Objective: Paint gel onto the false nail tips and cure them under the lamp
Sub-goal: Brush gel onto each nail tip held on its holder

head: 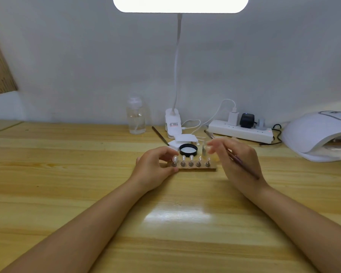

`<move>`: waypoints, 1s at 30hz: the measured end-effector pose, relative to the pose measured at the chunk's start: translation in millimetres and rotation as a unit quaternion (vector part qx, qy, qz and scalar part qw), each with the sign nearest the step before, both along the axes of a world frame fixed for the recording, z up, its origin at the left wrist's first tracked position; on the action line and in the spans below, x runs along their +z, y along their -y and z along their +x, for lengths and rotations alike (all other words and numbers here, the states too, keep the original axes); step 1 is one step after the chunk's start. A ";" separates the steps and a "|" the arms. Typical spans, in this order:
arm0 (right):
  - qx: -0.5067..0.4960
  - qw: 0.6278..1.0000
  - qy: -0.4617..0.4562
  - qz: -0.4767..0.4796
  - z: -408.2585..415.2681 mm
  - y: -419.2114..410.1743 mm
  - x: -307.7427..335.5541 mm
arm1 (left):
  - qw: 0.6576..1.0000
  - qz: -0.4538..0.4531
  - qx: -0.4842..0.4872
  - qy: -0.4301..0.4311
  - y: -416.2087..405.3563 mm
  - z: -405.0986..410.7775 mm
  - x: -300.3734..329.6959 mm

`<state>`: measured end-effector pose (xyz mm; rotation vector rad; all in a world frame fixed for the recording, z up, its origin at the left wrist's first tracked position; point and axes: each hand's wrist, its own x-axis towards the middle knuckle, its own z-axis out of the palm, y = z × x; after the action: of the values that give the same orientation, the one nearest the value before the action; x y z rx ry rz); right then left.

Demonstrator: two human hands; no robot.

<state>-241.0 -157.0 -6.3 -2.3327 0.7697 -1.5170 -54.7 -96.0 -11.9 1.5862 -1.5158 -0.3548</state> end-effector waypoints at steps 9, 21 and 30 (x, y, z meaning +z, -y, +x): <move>0.102 0.991 0.044 0.075 23.2 -22.0 -6.4 | 1.000 -0.017 -0.010 0.012 -0.3 -1.1 -0.5; 0.120 0.988 0.021 0.091 22.0 -22.8 -10.1 | 1.000 -0.013 -0.019 -0.005 -2.0 -0.5 -0.1; 0.065 0.996 0.035 0.057 20.0 -18.9 -9.2 | 1.000 -0.008 -0.014 -0.010 -2.6 -1.5 1.1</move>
<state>-221.1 -138.2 -15.5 -2.1890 0.6566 -1.4519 -56.2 -93.4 -10.8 1.5454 -1.5237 -0.3728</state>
